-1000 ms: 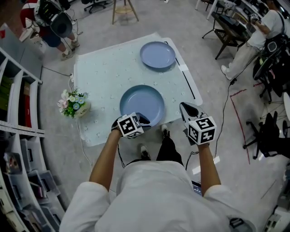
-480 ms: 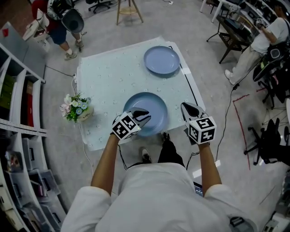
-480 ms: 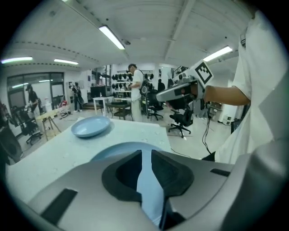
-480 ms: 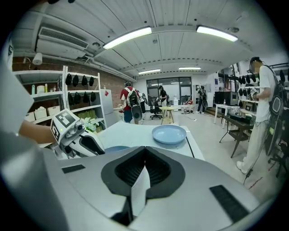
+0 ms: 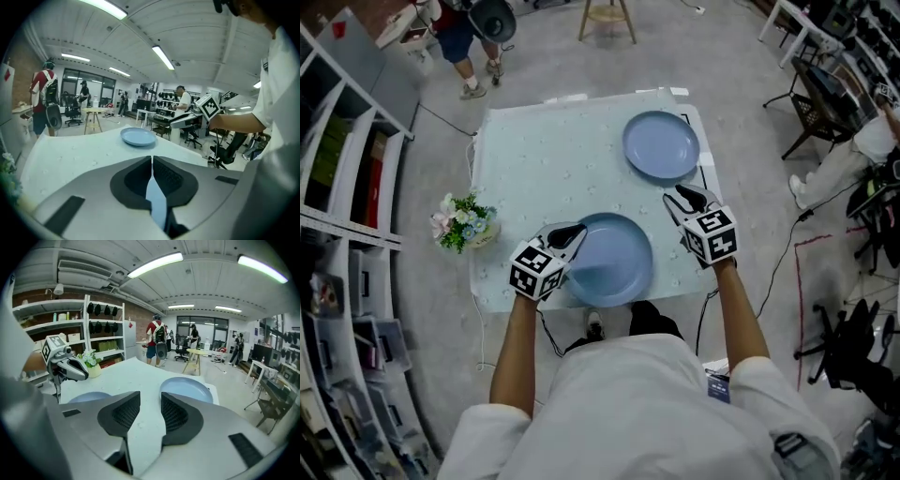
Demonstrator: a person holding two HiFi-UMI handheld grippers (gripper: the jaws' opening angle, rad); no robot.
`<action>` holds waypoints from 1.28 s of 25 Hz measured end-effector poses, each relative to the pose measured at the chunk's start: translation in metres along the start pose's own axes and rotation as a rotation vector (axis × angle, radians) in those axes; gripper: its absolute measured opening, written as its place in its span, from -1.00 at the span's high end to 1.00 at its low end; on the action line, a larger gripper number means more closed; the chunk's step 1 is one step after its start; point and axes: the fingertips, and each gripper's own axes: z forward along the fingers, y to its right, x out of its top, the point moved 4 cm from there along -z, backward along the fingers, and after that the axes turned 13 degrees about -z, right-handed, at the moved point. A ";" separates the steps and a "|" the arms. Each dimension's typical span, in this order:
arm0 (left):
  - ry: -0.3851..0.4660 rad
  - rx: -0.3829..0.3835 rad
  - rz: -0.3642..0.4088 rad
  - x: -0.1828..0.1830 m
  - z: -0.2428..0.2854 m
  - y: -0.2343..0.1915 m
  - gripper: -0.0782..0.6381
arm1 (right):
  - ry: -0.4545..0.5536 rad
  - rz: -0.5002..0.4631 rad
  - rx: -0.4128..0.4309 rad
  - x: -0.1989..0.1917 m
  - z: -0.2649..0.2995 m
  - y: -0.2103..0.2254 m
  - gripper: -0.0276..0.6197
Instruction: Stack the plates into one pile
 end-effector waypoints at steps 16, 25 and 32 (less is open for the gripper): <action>0.033 0.323 -0.258 -0.012 0.012 -0.045 0.70 | -0.207 -0.376 0.353 -0.053 0.197 0.037 0.30; 0.150 0.335 -0.319 -0.033 -0.007 -0.011 0.70 | -0.291 -0.596 0.325 -0.066 0.201 0.030 0.69; 0.263 0.314 -0.310 -0.052 -0.045 0.017 0.70 | -0.195 -0.720 0.220 -0.042 0.151 0.018 0.80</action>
